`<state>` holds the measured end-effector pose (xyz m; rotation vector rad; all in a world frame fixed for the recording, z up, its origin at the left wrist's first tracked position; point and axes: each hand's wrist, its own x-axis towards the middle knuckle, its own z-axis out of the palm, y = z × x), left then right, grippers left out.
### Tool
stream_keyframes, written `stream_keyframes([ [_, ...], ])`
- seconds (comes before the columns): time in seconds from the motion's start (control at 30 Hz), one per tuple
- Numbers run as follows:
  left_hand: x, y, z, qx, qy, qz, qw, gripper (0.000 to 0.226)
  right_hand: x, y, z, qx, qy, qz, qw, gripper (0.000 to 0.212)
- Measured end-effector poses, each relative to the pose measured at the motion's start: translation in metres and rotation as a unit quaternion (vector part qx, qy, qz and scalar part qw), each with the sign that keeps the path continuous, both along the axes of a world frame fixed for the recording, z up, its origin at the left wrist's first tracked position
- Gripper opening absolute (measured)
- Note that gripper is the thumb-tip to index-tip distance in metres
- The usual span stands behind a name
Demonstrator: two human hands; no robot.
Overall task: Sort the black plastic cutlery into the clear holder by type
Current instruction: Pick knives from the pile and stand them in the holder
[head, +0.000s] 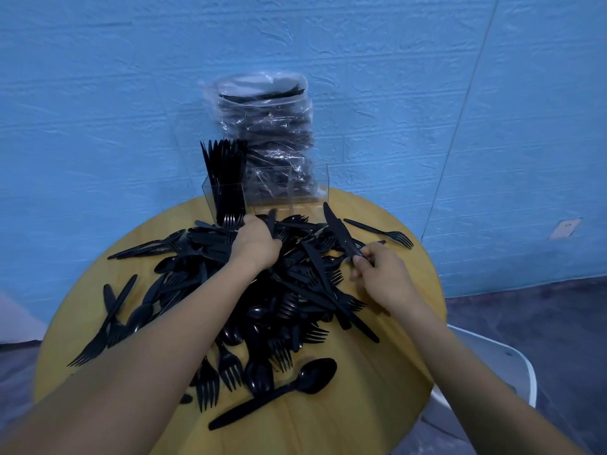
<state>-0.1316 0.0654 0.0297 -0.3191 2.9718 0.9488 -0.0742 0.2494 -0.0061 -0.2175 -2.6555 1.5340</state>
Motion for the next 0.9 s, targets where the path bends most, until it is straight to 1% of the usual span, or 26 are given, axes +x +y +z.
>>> stream_keyframes([
  [0.03,0.002,-0.002,0.001,0.021,0.012,-0.006,1.000,0.042,0.000,-0.001,0.003,-0.016,0.007,0.000,1.000,0.014],
  [0.13,0.013,-0.005,0.005,0.090,0.066,-0.045,0.993,0.012,0.000,-0.009,0.014,-0.056,0.030,0.003,0.998,0.014],
  [0.23,0.030,-0.004,0.008,0.187,0.086,-0.079,0.975,0.011,0.005,-0.022,0.025,-0.134,0.030,0.012,0.990,0.014],
  [0.33,0.044,0.000,0.009,0.329,0.069,-0.074,0.939,0.010,0.012,-0.036,0.036,-0.239,0.001,0.010,0.971,0.018],
  [0.37,0.047,0.001,0.009,0.366,0.061,-0.074,0.926,0.011,0.014,-0.040,0.039,-0.269,-0.006,0.009,0.963,0.018],
  [0.43,0.053,0.004,0.010,0.412,0.054,-0.076,0.906,0.012,0.017,-0.049,0.043,-0.301,-0.006,0.009,0.954,0.019],
  [0.5,0.061,0.008,0.012,0.440,0.055,-0.080,0.893,0.013,0.020,-0.057,0.045,-0.323,0.000,0.004,0.946,0.020],
  [0.57,0.069,0.012,0.012,0.468,0.052,-0.087,0.878,0.019,0.021,-0.065,0.045,-0.331,0.012,-0.012,0.943,0.018],
  [0.63,0.077,0.015,0.011,0.490,0.045,-0.096,0.865,0.023,0.022,-0.071,0.043,-0.329,0.027,-0.038,0.943,0.008],
  [0.67,0.080,0.016,0.009,0.496,0.043,-0.096,0.862,0.023,0.023,-0.073,0.043,-0.331,0.033,-0.054,0.941,0.002],
  [0.77,0.083,0.015,0.007,0.496,0.055,-0.081,0.863,0.023,0.024,-0.076,0.044,-0.316,0.053,-0.091,0.943,0.007],
  [0.9,0.086,0.009,0.007,0.507,0.054,-0.075,0.857,0.021,0.027,-0.080,0.047,-0.296,0.050,-0.079,0.951,0.008],
])
